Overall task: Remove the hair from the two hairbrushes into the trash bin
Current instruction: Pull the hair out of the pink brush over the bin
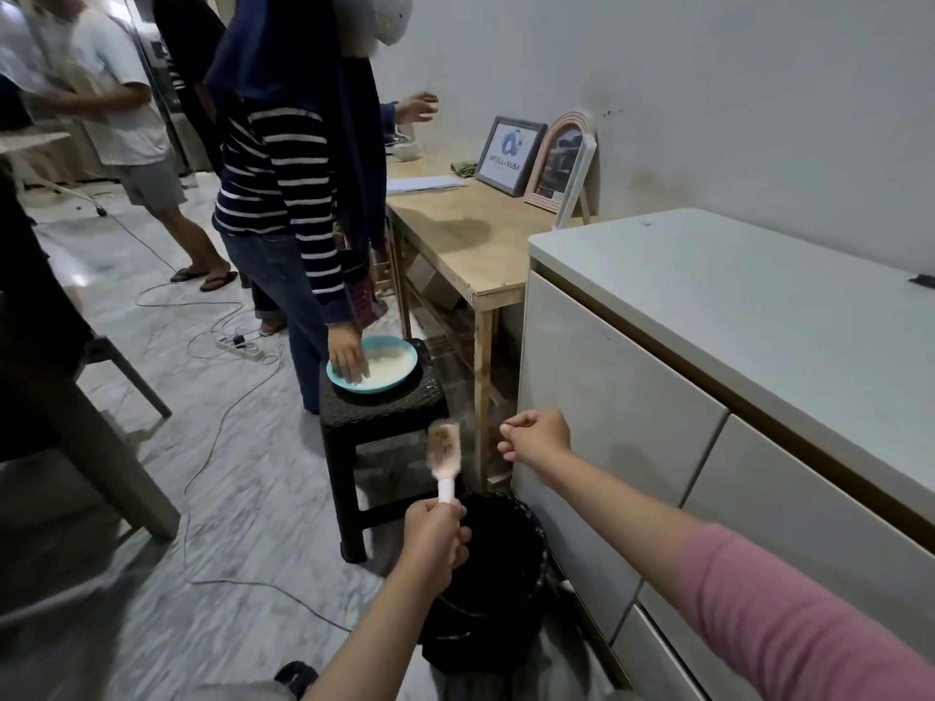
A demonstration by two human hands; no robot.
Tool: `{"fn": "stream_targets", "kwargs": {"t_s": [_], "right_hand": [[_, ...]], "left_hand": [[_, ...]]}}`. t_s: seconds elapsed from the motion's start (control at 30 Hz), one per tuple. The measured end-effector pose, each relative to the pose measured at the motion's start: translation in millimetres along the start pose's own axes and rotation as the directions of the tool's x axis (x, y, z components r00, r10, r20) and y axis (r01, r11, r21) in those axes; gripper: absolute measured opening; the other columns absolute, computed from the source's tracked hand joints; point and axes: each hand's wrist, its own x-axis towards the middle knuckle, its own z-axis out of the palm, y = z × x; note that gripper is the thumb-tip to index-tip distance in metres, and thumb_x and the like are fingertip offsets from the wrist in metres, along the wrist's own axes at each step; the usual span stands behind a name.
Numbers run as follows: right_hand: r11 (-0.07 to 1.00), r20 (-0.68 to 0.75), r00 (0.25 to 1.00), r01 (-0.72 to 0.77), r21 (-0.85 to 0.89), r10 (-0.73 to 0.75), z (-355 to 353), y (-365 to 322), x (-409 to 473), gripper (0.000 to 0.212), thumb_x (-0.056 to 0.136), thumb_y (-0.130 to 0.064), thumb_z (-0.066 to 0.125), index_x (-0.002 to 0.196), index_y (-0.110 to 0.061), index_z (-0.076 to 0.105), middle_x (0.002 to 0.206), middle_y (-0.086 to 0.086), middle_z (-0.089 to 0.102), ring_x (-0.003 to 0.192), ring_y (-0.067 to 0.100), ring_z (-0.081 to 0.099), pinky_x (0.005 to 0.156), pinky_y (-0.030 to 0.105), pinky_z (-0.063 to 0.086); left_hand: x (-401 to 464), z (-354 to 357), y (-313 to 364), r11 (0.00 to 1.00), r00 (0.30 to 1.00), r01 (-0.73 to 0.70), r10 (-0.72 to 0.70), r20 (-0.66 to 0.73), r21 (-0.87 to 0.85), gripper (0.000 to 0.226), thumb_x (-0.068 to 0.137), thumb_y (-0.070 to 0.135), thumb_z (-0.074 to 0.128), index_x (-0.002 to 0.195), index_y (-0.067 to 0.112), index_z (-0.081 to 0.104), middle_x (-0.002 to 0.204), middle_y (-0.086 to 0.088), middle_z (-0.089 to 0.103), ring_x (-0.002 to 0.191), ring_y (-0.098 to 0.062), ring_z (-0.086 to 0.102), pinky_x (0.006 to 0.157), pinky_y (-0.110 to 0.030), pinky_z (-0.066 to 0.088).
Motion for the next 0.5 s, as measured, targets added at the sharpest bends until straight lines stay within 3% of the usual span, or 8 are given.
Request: {"fn": "stream_targets", "kwargs": {"t_s": [0.13,0.23,0.33,0.43,0.5], "right_hand": [[0.999,-0.045,0.999,-0.027,0.023,0.028,-15,2,8,0.015,0.088,-0.004,0.065,0.074,-0.009,0.063,0.068,0.008,0.065,0.057,0.014,0.064,0.058,0.024,0.058],[0.999,-0.092,0.995,-0.035,0.022,0.037,-28,8,18,0.016,0.087,-0.002,0.065,0.072,-0.009,0.063,0.069,0.009,0.065,0.059,0.017,0.064,0.067,0.032,0.061],[0.996,-0.117,0.992,-0.059,-0.059,0.052,-35,20,28,0.024,0.086,0.000,0.065,0.065,-0.012,0.065,0.071,0.009,0.067,0.067,0.021,0.066,0.074,0.036,0.061],[0.986,-0.117,0.991,-0.076,-0.151,0.058,-36,32,36,0.031,0.082,0.002,0.063,0.057,-0.015,0.067,0.084,0.011,0.073,0.086,0.028,0.069,0.082,0.042,0.059],[0.978,-0.119,0.991,-0.087,-0.191,0.065,-34,38,40,0.023,0.080,0.002,0.062,0.062,-0.010,0.070,0.091,0.012,0.073,0.091,0.030,0.068,0.085,0.043,0.058]], "left_hand": [[19,-21,-1,0.986,0.991,0.061,-0.079,-0.108,-0.158,0.021,0.093,-0.003,0.041,0.074,0.004,0.047,0.059,-0.006,0.036,0.043,-0.016,0.033,0.031,-0.016,0.022],[28,-38,-2,0.992,0.977,0.045,-0.068,-0.201,-0.114,0.020,0.093,-0.004,0.042,0.075,0.002,0.049,0.060,-0.009,0.040,0.046,-0.018,0.034,0.030,-0.015,0.025],[34,-51,0,0.997,0.968,0.034,-0.049,-0.248,-0.064,0.010,0.092,-0.003,0.045,0.088,-0.002,0.054,0.062,-0.010,0.044,0.045,-0.019,0.037,0.036,-0.018,0.028],[36,-54,2,1.000,0.976,0.027,-0.027,-0.215,-0.004,0.010,0.091,-0.004,0.049,0.100,-0.003,0.054,0.062,-0.010,0.044,0.045,-0.018,0.037,0.037,-0.021,0.028],[36,-52,5,1.000,0.983,0.007,-0.002,-0.181,0.026,0.011,0.091,-0.003,0.051,0.102,-0.003,0.054,0.061,-0.010,0.043,0.045,-0.018,0.037,0.034,-0.019,0.028]]}}
